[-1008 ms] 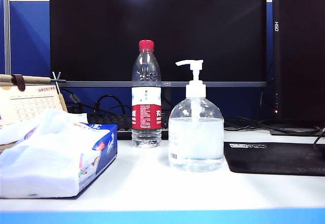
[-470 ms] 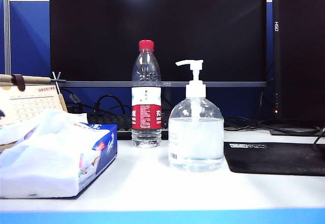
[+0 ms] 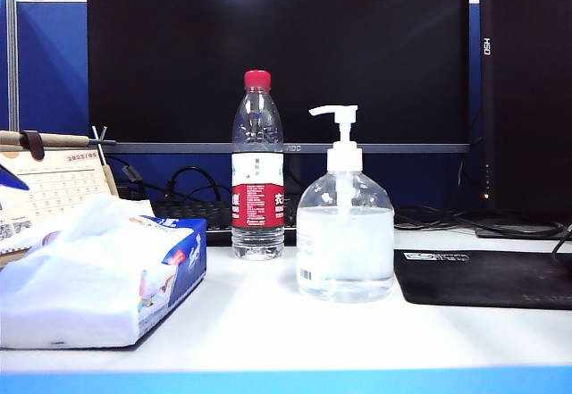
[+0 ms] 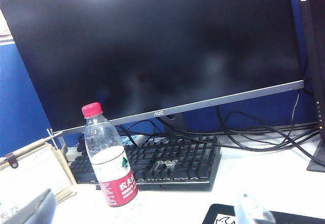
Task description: Pull out a tissue from the tissue dispenser, then press the switch of the alcohol sanitizer bottle to drop some sanitizer on the paper tissue, and finally place the treated tissue on the table.
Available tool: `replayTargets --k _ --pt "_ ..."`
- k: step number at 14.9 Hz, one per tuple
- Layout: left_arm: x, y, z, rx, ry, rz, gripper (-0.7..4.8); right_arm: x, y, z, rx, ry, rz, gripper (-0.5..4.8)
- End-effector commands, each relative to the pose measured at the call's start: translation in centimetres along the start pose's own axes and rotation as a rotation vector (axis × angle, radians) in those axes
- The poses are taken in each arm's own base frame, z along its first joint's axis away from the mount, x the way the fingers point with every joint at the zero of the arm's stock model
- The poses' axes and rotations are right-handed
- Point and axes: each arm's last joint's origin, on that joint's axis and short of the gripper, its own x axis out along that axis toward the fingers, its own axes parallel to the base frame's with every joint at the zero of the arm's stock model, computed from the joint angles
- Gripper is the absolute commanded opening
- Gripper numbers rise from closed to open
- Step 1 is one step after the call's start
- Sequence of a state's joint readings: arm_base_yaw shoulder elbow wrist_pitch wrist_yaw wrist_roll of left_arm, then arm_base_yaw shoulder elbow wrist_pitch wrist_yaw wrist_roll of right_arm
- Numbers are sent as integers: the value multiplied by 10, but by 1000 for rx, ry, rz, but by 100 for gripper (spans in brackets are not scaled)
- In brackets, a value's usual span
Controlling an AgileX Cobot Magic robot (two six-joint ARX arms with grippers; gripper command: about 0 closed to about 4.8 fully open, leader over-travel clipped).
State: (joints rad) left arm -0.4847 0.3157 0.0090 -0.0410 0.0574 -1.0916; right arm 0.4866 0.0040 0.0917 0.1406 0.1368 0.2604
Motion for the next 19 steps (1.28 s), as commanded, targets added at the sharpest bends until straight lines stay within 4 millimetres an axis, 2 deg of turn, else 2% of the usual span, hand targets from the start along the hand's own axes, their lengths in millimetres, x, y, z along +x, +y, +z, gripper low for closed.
replayTargets --k 1,2,8,11,14,15,16,17,19 --pt "-1 -11 1 -34 -35 -96 290 0 0 1 -3 -5 0 479" --pt "-1 -14 3 -33 -52 -128 290 0 0 0 -5 9 -4 479" --pt "7 -7 0 -54 -8 -37 286 0 -1 -2 -8 28 -9 479" --pt "23 -12 2 -54 -26 -70 286 0 0 0 -6 11 -5 479" --pt "55 -17 2 -46 98 -85 286 0 0 -1 -55 18 -8 479" --pt "66 -19 2 -40 130 -107 267 0 -1 -2 -56 26 -9 479" --pt "69 -21 3 -23 113 -145 214 0 0 -2 -55 26 -8 479" --pt "70 -24 4 -9 94 -186 121 0 0 -2 -55 25 -7 479" --pt "69 -31 8 50 51 -252 -5 0 0 -2 -55 26 -4 479"
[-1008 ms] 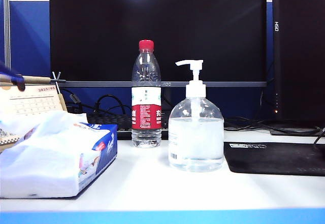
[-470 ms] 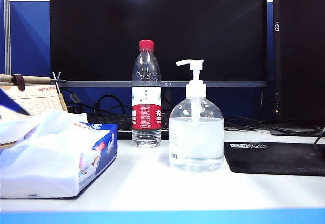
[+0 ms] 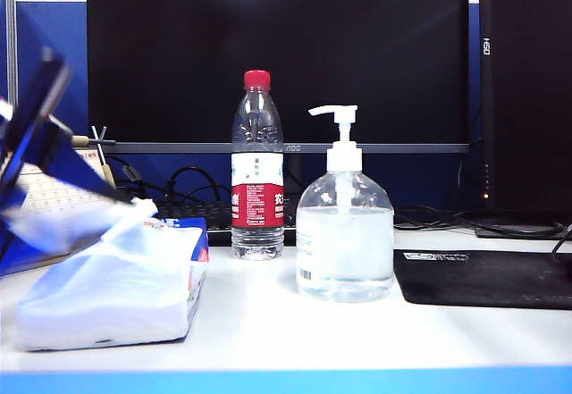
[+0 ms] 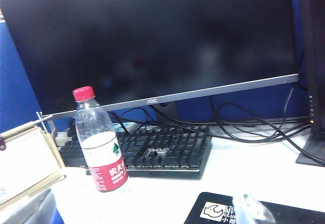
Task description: Pull out a tissue from the tissue dispenser, then press the switch of the alcohol sanitizer bottle to drop some sanitizer on the paper tissue, and finally place the treated tissue on the table.
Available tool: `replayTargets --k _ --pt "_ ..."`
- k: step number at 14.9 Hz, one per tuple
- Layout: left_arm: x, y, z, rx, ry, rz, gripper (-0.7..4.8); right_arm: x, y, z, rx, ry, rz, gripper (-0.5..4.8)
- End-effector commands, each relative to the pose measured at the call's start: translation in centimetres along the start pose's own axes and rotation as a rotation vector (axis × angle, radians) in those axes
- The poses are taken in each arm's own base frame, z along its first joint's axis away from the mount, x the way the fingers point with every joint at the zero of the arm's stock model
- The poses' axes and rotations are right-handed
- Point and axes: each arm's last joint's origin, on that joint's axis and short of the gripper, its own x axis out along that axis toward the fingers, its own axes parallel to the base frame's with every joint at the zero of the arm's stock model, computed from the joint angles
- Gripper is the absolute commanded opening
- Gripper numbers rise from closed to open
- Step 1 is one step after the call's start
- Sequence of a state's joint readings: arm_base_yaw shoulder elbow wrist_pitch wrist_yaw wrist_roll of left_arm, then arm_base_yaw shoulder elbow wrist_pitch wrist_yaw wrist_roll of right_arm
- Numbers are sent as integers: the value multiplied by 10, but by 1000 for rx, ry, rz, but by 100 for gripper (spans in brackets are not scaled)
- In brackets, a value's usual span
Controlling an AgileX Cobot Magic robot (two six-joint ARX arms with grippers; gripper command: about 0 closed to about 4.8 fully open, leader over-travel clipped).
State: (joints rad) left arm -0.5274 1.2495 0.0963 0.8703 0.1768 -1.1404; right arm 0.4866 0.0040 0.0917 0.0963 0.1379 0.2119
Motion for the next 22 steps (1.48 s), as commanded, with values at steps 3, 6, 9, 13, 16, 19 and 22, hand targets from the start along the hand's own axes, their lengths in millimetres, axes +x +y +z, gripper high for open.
replayTargets --k 3,6,9,13,16,19,22 --pt "-3 -26 8 81 -25 -274 -5 0 2 0 7 5 73 479" --pt "1 -59 21 72 1 -501 -5 0 3 5 30 -44 75 479" --pt "8 -95 38 64 23 -636 -5 0 3 6 32 -57 78 479" --pt "22 -95 28 144 140 -512 -5 0 4 8 34 -69 94 479" --pt "27 -95 2 202 164 -428 -5 2 4 7 40 -56 98 479" --pt "30 -92 -7 205 182 -363 -5 13 7 8 56 -35 122 479" --pt "35 -87 -9 200 179 -331 -5 31 13 14 52 4 179 479"
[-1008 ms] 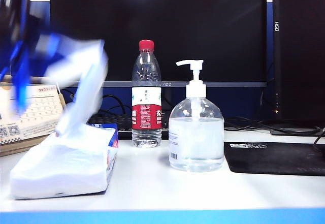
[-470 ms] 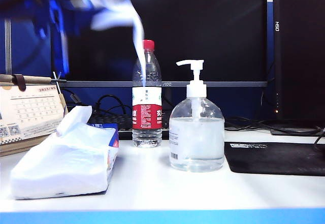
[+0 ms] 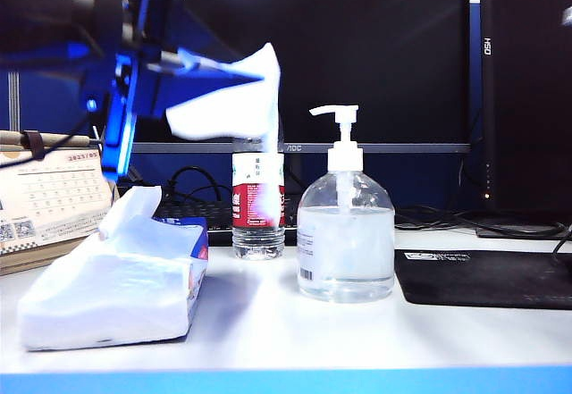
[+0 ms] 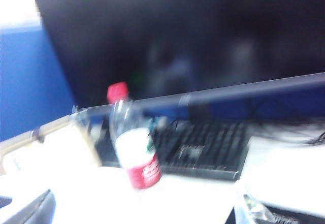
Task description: Pull out a tissue from the tissue dispenser, then press the switch of the alcohol sanitizer bottle to drop some sanitizer on the paper tissue, and finally place the treated tissue on the table.
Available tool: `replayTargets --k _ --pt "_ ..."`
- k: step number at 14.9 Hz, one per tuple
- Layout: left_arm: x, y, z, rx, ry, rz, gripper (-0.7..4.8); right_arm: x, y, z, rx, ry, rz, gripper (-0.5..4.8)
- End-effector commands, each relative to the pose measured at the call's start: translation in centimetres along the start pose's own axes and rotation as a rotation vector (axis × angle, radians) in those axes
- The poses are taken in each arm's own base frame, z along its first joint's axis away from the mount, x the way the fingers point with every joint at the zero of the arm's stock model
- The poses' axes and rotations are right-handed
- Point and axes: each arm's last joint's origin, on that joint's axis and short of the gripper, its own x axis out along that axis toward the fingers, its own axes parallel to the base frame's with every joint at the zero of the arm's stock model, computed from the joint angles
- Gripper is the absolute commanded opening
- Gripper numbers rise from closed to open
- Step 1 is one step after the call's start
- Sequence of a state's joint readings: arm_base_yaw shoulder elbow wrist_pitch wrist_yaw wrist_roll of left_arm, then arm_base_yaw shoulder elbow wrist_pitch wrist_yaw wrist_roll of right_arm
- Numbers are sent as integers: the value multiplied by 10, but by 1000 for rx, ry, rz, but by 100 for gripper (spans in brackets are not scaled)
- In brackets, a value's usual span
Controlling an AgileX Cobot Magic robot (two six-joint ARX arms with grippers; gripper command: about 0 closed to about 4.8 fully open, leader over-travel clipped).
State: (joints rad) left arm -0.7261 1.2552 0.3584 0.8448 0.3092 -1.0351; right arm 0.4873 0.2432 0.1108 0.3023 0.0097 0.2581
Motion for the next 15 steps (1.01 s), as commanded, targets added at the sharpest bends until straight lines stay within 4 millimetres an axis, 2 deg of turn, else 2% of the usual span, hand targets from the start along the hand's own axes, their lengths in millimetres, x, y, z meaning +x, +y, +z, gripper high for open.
replayTargets --k 1,3,6,8,9,13,15 --pt "5 5 0 10 -19 18 -5 16 7 18 3 -41 73 479" --pt "15 7 2 26 -14 22 -5 31 11 27 3 -12 102 479" --pt "34 2 11 43 10 -27 -5 51 13 30 5 59 119 479" --pt "38 1 12 53 19 -18 -5 63 14 31 8 99 150 464" --pt "38 3 11 63 31 2 -5 65 15 33 7 90 154 417" --pt "37 7 9 92 44 41 -5 64 15 35 7 83 159 417" --pt "37 12 7 124 44 107 -5 64 14 29 11 136 143 416"
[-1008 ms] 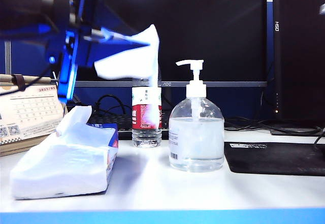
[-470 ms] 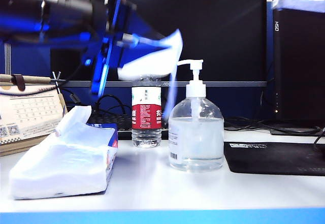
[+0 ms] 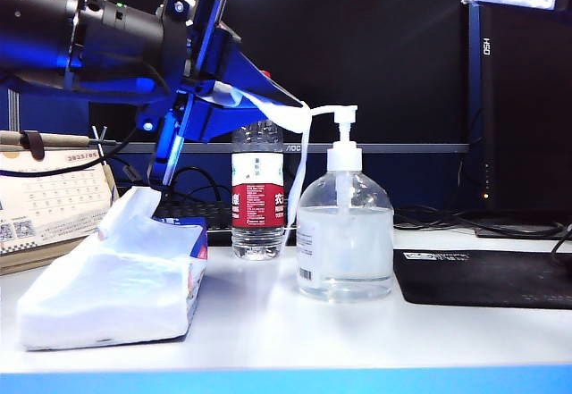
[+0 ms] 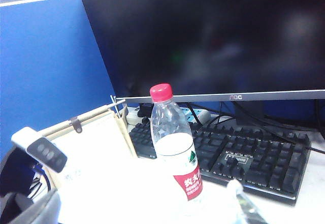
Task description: Pull out a tissue from the tissue dispenser, then press the switch of the alcohol sanitizer bottle to drop some sanitizer on the paper tissue, and finally place the treated tissue on the table.
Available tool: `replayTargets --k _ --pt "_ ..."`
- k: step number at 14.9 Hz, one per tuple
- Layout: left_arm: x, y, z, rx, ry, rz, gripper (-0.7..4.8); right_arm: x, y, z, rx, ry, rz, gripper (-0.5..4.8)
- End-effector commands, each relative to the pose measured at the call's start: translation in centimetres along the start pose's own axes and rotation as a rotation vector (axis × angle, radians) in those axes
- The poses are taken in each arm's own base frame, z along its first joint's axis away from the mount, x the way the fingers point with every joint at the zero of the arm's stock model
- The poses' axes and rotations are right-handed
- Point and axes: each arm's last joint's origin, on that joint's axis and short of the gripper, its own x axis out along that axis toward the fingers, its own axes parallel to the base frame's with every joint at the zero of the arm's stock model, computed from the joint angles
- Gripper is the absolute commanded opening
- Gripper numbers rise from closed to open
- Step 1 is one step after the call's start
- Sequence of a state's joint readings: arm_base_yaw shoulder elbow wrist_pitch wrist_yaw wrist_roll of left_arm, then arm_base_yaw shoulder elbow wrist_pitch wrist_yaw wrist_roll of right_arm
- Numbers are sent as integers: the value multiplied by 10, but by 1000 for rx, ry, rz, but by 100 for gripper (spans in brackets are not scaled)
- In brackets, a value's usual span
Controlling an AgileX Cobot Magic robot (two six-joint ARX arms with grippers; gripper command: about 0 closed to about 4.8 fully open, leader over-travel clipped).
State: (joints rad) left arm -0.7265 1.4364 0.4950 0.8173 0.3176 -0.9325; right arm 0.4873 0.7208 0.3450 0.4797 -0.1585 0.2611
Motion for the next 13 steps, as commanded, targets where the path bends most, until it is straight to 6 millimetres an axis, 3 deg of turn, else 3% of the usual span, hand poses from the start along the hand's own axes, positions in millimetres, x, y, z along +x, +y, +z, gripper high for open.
replayTargets --k 1,2,3,4,5,7,9,13 --pt "0 6 -3 51 10 86 -5 0 0 -2 14 39 -5 416" --pt "0 6 -3 63 9 82 -5 0 0 -2 15 42 -5 388" --pt "0 5 -2 71 -1 69 -5 0 0 -1 12 29 -2 279" --pt "0 3 -1 72 -11 54 -5 1 0 1 -8 -1 1 138" --pt "0 0 1 57 -32 22 -5 4 1 5 -28 -52 15 40" --pt "1 -2 3 59 -31 0 -5 13 -2 -1 -26 -40 22 40" --pt "1 -1 2 58 -27 6 -5 29 -6 -16 -17 32 99 -5" --pt "5 -6 5 61 -36 -47 -5 43 -11 -29 -11 59 101 -5"
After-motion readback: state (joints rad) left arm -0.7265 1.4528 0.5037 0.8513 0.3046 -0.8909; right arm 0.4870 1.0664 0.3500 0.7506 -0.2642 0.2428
